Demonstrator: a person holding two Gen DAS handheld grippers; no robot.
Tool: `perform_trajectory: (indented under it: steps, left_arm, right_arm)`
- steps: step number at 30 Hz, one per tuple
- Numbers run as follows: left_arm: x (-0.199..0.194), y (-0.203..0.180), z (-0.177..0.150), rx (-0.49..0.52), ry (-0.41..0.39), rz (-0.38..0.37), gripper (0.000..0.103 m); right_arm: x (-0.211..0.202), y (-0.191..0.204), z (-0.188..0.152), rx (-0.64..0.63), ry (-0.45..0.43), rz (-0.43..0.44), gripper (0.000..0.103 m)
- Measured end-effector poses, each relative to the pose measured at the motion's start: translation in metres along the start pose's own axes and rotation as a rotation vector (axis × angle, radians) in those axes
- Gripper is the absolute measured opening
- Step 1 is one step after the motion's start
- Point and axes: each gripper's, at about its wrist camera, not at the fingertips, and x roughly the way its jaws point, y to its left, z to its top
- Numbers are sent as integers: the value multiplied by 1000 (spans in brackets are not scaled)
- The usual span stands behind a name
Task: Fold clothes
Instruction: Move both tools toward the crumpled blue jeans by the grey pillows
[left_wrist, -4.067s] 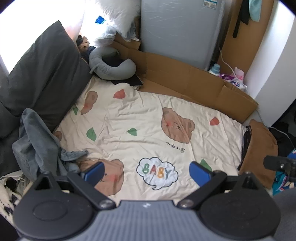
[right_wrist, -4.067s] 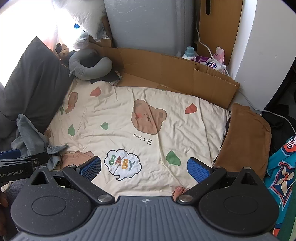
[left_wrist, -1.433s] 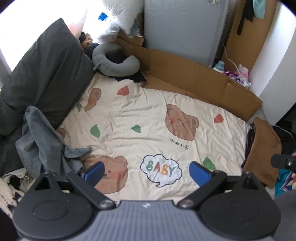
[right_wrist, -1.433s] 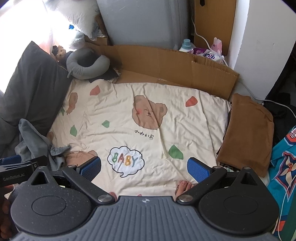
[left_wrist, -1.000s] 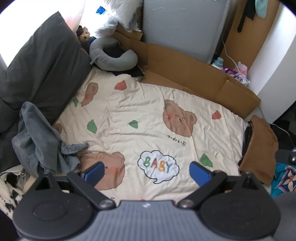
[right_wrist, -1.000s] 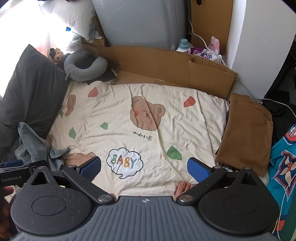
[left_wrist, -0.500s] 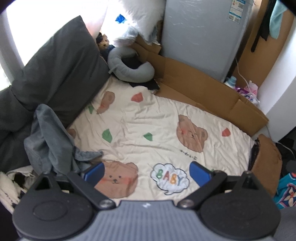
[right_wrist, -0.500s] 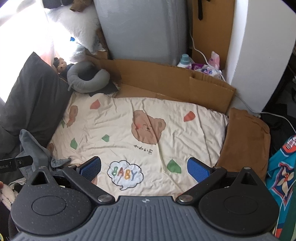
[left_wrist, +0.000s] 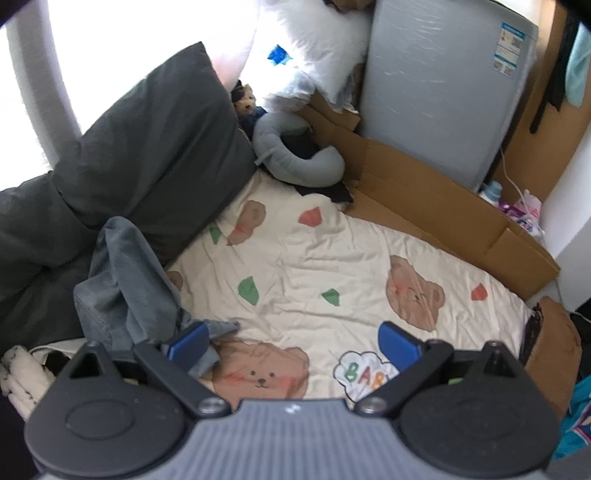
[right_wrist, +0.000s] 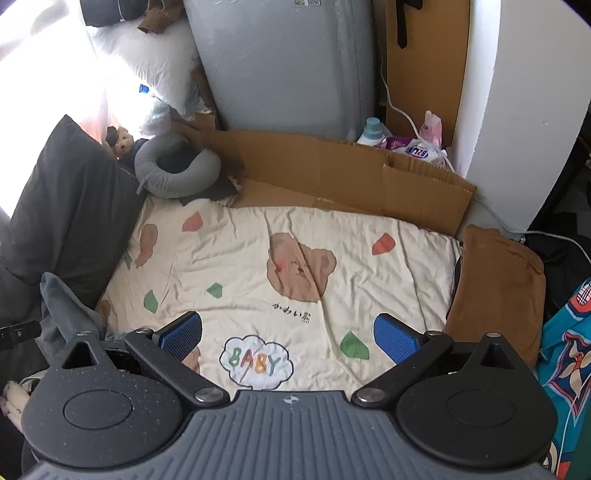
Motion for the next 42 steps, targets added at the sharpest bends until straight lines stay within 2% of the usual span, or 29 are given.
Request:
perform_trajectory:
  steps: [2,4,14,22,29,36,42]
  left_arm:
    - [3,7,0,-14,-9,8,99]
    - [7,15,0,-27,-7,15,99]
    - [32,47,-2,-68,5,37,99]
    - [47,58,4,-54,-10,50,99]
    - [65,73,2,-86,-4,37,99]
    - [85,99,-5,-141,-6,58,99]
    - [102,134,-14,-229,-6,98,98]
  right_arm:
    - [1,5,2,-24,-15,-8,102]
    - [3,8,3,-27,-32,18,102]
    - [27,21,10,-69,-33,47,102]
    - [46,31,16,-106,-34,90,102]
    - [65,38,26,-133,-30,126,102]
    - [92,48,37,-183,-11,147,102]
    - [115,68,44,-264,-5,179,102]
